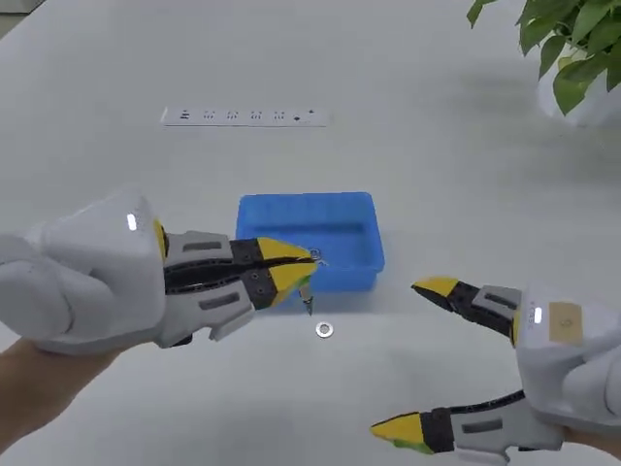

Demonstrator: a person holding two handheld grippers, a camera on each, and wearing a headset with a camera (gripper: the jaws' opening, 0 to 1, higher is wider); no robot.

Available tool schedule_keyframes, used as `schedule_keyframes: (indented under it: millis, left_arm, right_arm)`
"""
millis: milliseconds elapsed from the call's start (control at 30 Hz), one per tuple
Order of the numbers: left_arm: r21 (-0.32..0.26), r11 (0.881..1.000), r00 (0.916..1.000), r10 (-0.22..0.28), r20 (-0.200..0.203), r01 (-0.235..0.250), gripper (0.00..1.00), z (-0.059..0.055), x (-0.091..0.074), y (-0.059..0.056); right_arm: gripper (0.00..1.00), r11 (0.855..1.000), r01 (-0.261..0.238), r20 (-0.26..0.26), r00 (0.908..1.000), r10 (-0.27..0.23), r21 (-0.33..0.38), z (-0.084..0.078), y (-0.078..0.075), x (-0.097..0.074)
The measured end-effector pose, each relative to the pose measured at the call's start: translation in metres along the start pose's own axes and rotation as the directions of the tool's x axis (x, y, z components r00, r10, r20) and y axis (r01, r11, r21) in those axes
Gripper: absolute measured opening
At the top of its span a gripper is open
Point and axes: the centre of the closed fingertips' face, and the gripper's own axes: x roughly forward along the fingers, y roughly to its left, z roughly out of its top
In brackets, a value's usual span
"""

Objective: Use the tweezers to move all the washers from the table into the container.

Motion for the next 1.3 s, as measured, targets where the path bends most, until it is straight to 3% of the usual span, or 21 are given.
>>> schedule_keyframes:
  millis: [167, 500, 867, 1300]
  left_arm:
    - [-0.011, 1.0, 0.9999, -0.015, 0.005, 0.015, 0.04, -0.004, 0.007, -0.004]
    - [-0.026, 0.998, 0.9987, -0.05, -0.007, 0.049, 0.04, -0.016, 0.016, -0.006]
    - [-0.036, 0.995, 0.9958, -0.09, -0.014, 0.09, 0.04, -0.022, 0.026, -0.014]
    - [-0.021, 0.995, 0.9941, -0.099, -0.042, 0.099, 0.04, -0.024, 0.021, -0.014]
  right_arm:
    - [1.0, 1.0, -0.031, -0.004, 0.9995, 0.031, -0.003, -0.002, 0.004, 0.001]
    - [1.0, 0.997, -0.071, 0.005, 0.9975, 0.071, 0.001, -0.001, 0.01, 0.009]
    - [1.0, 0.992, -0.121, -0.005, 0.9926, 0.121, 0.024, -0.008, 0.022, 0.014]
    - [1.0, 0.99, -0.137, -0.008, 0.9905, 0.137, 0.037, -0.007, 0.025, 0.019]
